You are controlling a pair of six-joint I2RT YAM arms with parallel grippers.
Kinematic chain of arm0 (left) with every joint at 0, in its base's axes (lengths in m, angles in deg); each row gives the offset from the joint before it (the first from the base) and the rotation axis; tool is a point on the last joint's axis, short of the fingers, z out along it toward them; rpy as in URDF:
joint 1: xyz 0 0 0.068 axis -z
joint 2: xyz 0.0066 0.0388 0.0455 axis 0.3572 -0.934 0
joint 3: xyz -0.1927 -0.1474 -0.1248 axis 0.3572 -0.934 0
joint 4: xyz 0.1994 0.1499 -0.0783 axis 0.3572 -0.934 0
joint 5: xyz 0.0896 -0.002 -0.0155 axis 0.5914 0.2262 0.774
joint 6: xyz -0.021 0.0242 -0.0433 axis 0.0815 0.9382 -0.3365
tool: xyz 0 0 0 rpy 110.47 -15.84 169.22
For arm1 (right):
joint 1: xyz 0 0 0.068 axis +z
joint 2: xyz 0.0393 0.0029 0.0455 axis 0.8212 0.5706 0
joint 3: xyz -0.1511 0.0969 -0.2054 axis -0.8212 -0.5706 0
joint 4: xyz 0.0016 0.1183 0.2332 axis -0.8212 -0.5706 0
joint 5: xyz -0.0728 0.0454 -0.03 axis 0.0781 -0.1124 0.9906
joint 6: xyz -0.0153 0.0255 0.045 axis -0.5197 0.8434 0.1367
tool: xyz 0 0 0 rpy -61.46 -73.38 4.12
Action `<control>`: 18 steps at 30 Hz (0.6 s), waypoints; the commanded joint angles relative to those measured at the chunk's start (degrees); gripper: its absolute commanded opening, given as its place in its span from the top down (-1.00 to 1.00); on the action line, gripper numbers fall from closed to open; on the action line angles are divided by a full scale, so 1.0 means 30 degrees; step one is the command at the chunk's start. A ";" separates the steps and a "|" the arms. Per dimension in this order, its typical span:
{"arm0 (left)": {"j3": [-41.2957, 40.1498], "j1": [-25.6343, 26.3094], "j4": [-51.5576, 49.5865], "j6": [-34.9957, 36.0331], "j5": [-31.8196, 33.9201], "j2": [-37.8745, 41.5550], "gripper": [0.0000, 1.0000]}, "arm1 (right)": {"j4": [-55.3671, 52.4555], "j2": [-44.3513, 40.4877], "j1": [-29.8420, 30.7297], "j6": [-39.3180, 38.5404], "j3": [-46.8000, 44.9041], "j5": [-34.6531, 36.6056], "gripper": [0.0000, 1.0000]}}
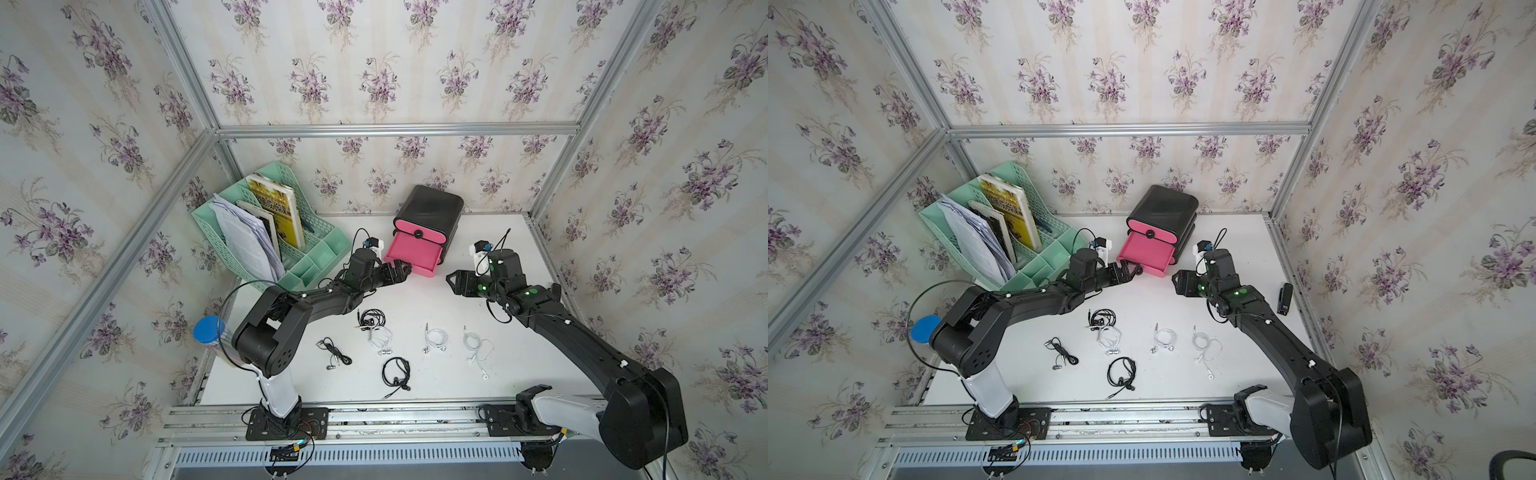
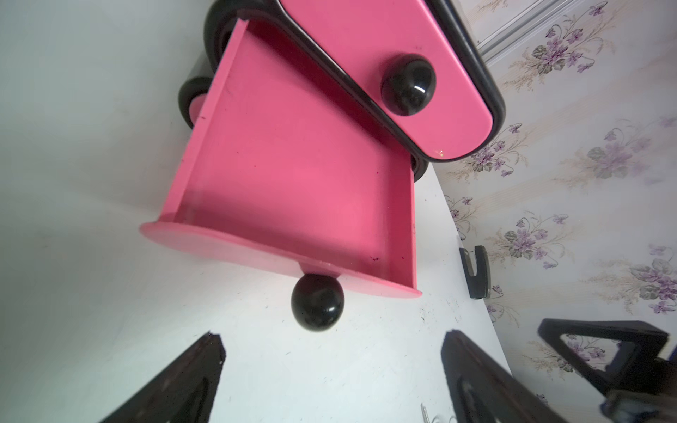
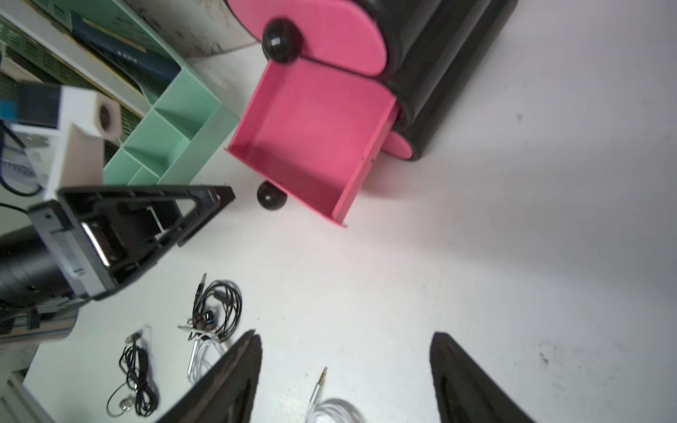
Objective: Place the wired earphones into the drawer by color
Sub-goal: Open the drawer in the storage box, then pick up the wired earphones from the center of the board.
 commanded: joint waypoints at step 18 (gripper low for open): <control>-0.2259 -0.0017 -1.0606 0.3354 0.4615 0.8884 -0.98 | -0.1248 0.1791 0.3035 0.4011 -0.3948 -0.2192 -0.40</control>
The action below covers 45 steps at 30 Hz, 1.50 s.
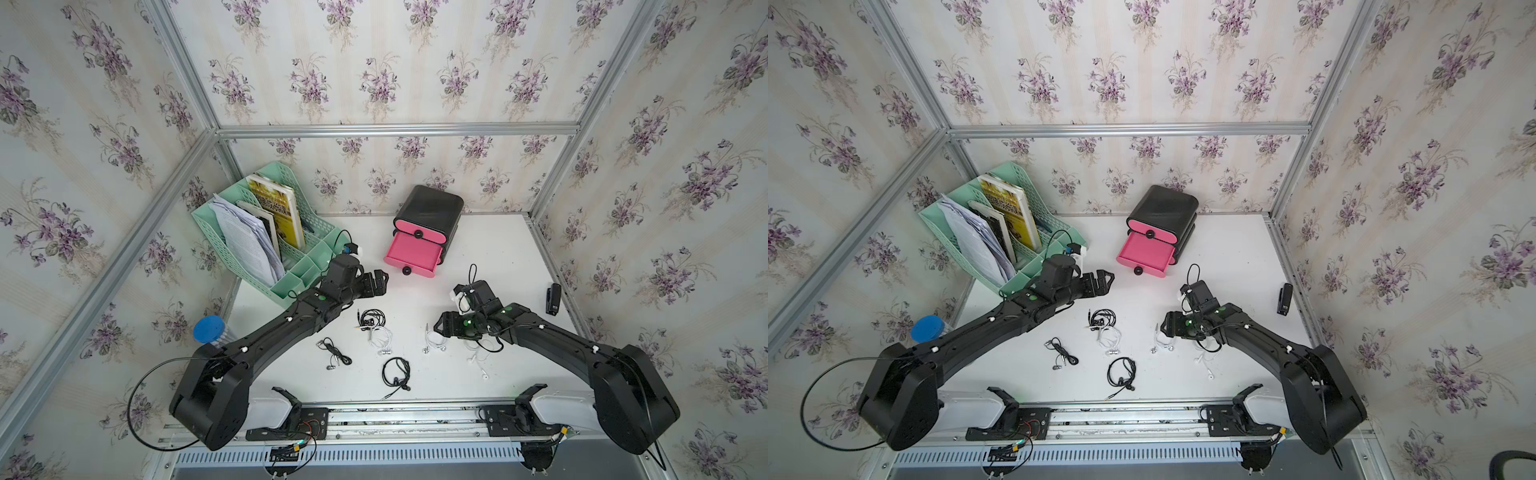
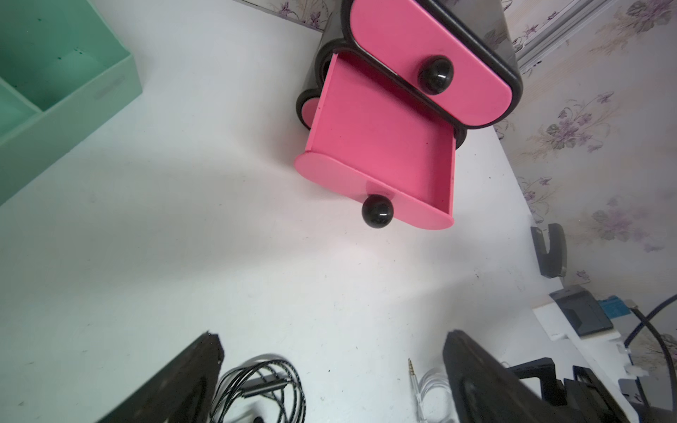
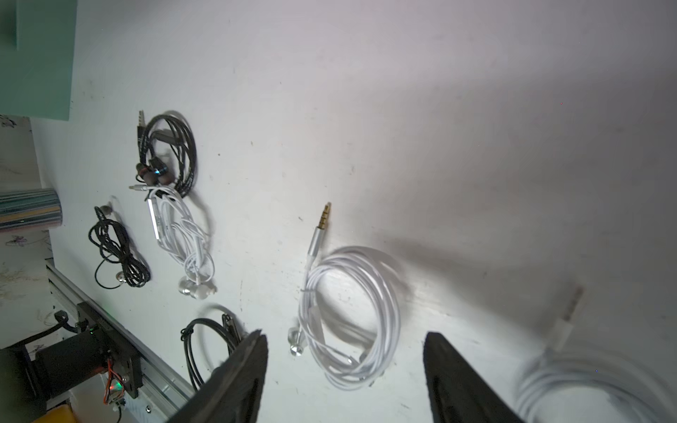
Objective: Place the wired earphones into the drawer by color
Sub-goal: Pick up the wired earphones from the center of the board.
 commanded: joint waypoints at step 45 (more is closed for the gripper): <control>-0.1532 -0.0023 0.0228 0.0030 0.0906 0.0742 -0.98 | 0.0425 -0.1716 0.0055 -0.0867 0.1372 0.2129 0.95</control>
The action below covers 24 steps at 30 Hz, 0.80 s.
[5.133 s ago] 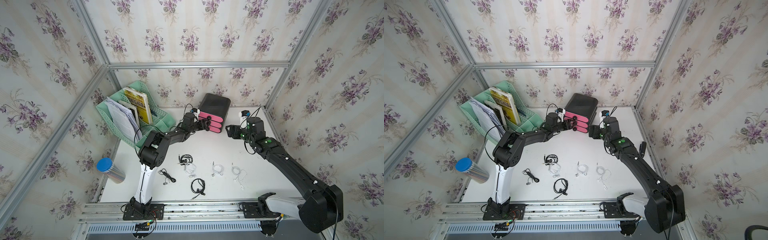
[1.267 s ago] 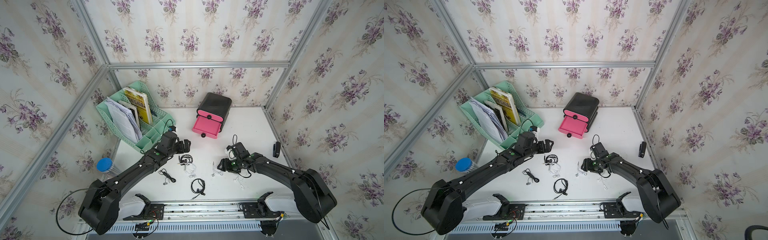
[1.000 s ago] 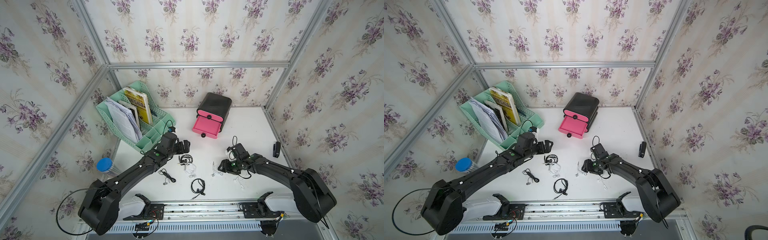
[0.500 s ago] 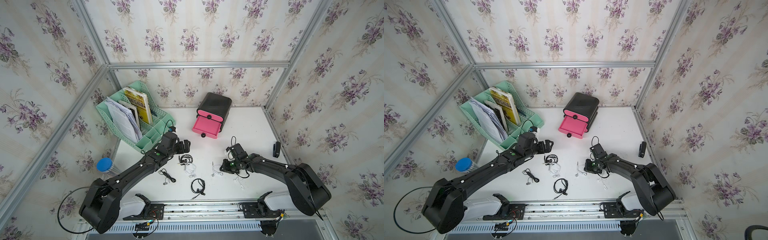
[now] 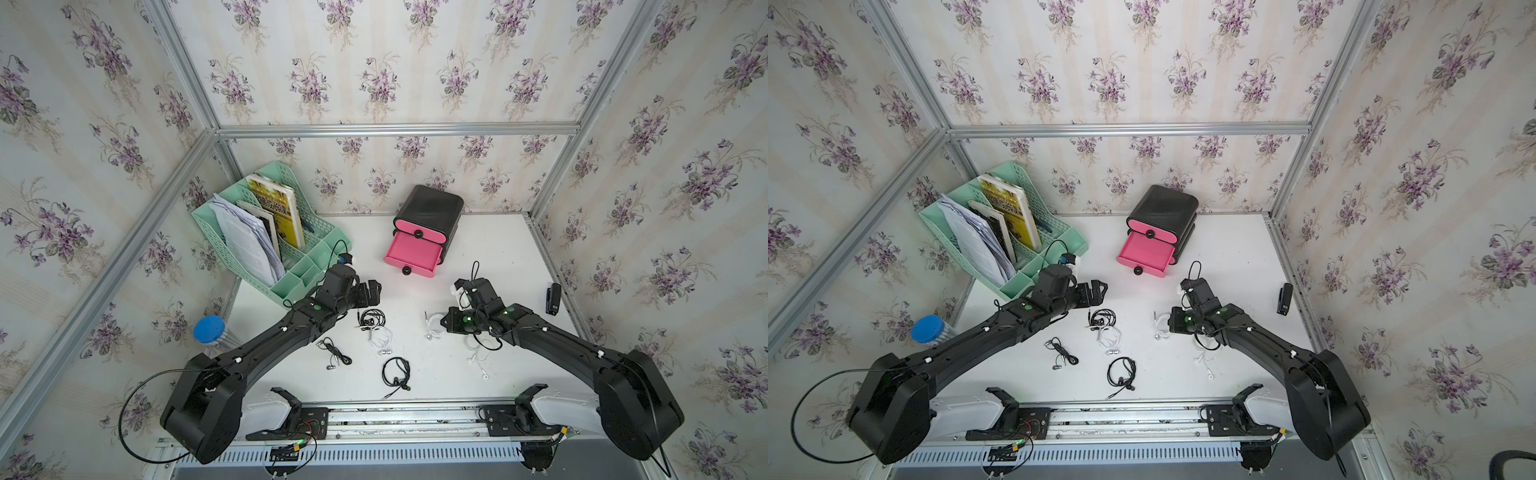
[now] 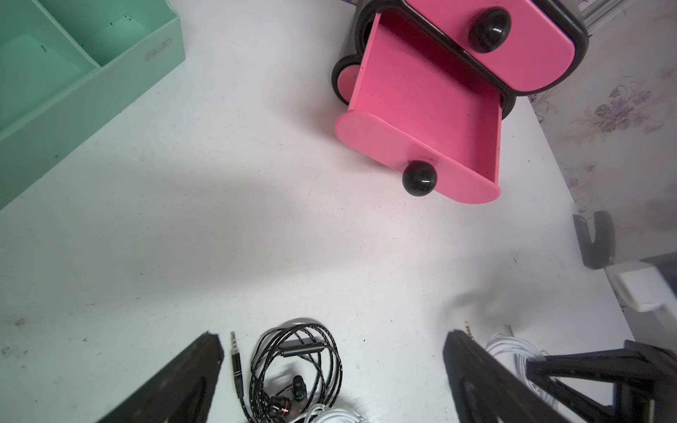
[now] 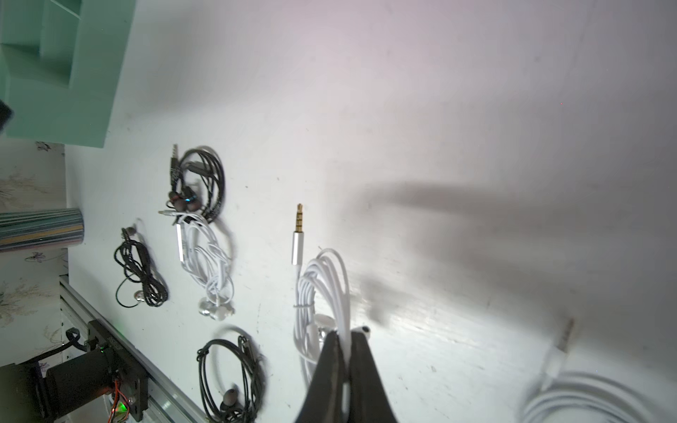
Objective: Place the wired earphones into the drawer by color
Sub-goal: Pick up the wired earphones from the center of the board, then place the wired earphones in the drawer.
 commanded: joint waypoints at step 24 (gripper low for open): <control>-0.0542 -0.0032 -0.0439 -0.0186 0.0442 0.1344 -0.98 | 0.1444 0.5810 -0.0550 -0.4146 1.1017 0.2664 0.96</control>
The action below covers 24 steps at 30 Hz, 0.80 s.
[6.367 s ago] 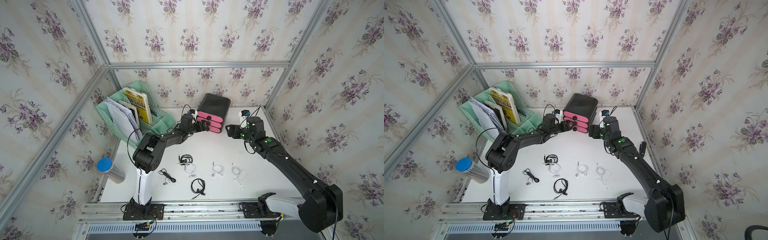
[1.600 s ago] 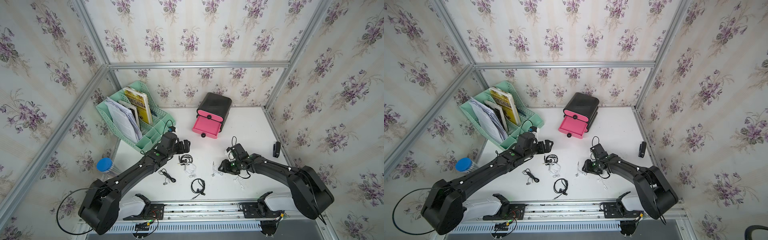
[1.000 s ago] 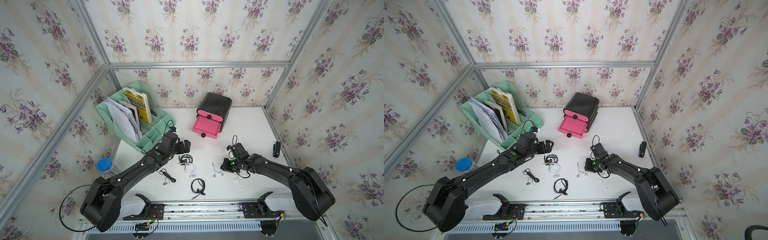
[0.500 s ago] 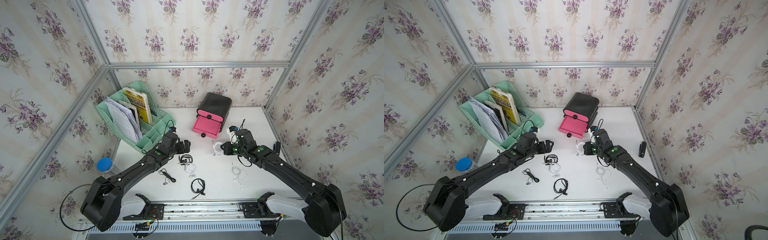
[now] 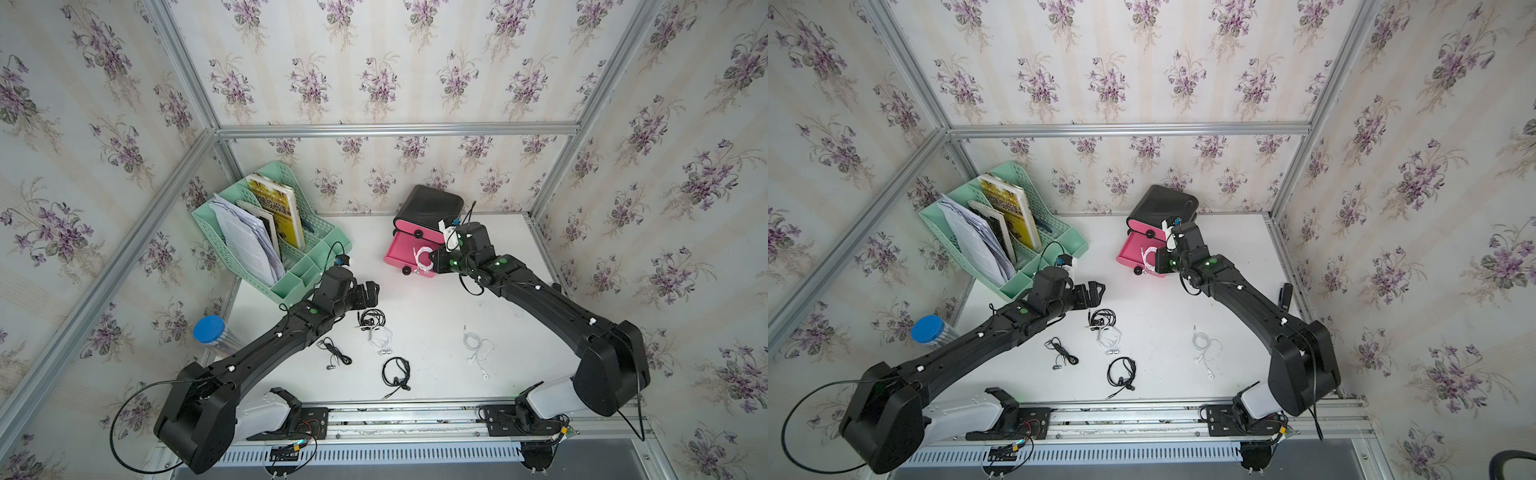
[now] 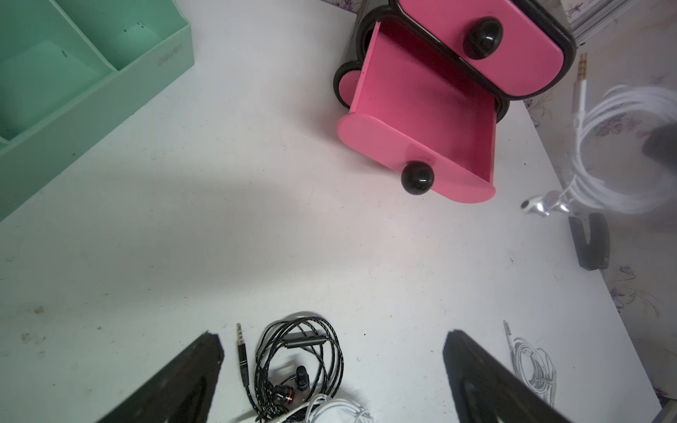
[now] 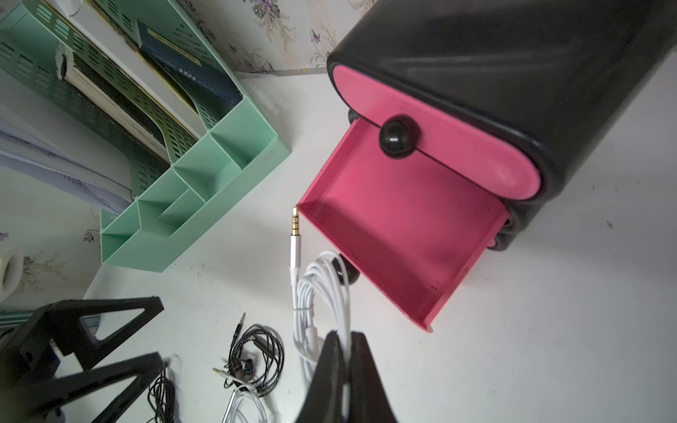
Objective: Place the wired earphones into the drawer by color
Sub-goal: Place the wired earphones in the drawer.
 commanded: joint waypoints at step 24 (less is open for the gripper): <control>-0.0070 -0.0028 -0.0157 -0.0235 0.0284 0.0365 -0.98 | 0.1706 0.6898 0.0040 -0.0413 0.5177 0.0296 0.97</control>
